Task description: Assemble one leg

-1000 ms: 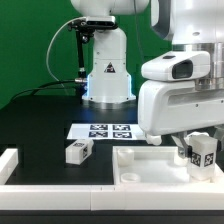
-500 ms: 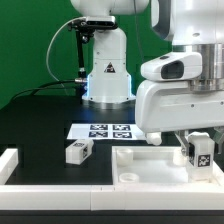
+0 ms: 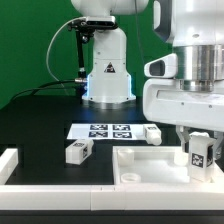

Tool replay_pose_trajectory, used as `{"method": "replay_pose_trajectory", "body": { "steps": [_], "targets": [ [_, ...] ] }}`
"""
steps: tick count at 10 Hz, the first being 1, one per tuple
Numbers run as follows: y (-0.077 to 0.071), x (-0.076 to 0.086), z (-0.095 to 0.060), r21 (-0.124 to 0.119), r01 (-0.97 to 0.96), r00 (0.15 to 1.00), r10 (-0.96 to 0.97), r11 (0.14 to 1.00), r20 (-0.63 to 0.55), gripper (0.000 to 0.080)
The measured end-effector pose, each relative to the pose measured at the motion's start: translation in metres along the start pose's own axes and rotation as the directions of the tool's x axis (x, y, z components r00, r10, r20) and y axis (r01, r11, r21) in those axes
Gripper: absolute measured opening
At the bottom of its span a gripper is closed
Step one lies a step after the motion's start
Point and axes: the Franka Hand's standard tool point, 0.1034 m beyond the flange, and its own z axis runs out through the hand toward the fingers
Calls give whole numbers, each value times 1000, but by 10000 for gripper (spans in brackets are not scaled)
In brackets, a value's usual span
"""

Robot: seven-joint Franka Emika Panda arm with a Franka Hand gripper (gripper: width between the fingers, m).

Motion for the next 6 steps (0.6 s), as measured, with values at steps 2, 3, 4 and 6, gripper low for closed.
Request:
{"method": "replay_pose_trajectory", "body": {
  "steps": [2, 3, 4, 6],
  "targets": [
    [0, -4, 0, 1, -279, 960, 279, 960, 5, 287],
    [0, -4, 0, 1, -289, 957, 289, 957, 4, 287],
    [0, -4, 0, 1, -263, 965, 263, 965, 4, 287],
    [-3, -6, -2, -12, 58, 998, -58, 998, -6, 465]
  ]
}}
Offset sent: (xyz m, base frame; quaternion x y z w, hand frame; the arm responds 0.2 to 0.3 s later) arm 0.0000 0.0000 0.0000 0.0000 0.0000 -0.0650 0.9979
